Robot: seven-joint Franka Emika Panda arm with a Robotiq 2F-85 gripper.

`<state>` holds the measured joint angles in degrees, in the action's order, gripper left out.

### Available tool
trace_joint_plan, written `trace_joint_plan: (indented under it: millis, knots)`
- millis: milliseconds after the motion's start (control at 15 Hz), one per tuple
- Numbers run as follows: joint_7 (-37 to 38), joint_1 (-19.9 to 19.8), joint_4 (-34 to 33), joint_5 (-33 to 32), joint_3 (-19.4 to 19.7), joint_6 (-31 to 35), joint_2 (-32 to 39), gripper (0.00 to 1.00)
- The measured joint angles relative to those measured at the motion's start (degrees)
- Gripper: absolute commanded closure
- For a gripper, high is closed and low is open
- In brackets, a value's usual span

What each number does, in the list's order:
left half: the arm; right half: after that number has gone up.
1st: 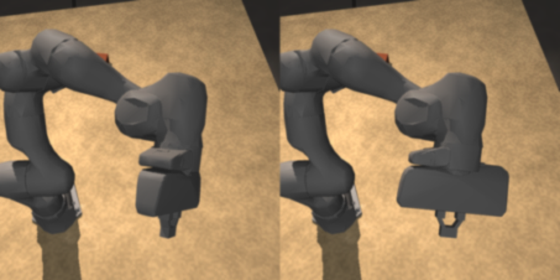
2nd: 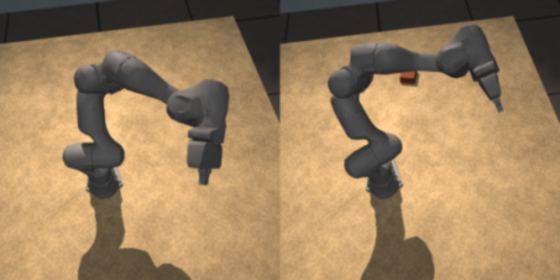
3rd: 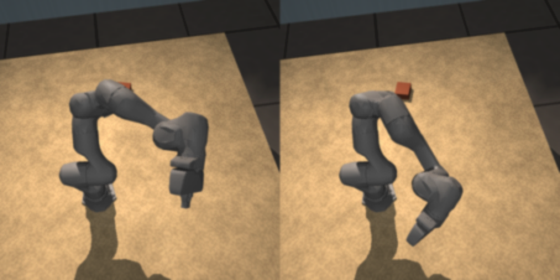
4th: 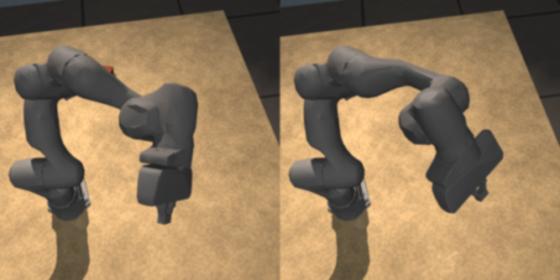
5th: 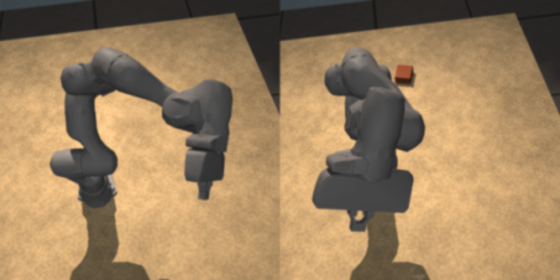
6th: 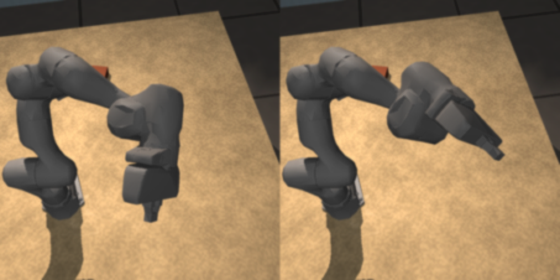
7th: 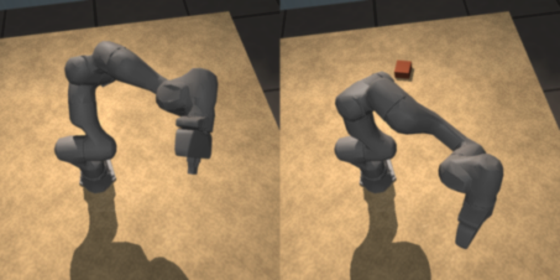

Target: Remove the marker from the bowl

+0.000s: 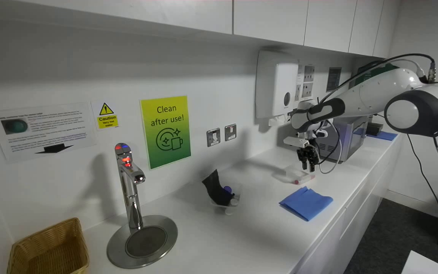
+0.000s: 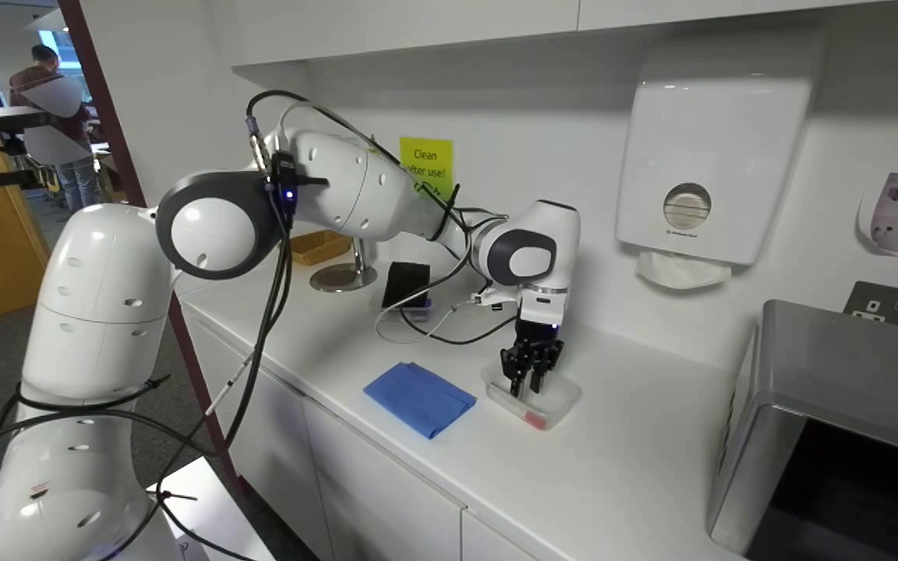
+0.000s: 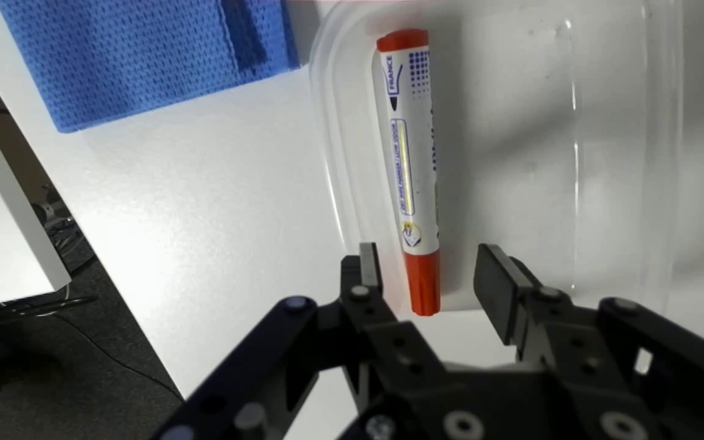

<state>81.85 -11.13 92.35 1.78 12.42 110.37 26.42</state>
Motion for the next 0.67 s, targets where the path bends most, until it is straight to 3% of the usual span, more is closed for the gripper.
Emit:
trace_joint_plan:
  millis: [667]
  knots:
    - [0.0,0.6,-3.0,0.0,0.0,-0.4,3.0,0.53]
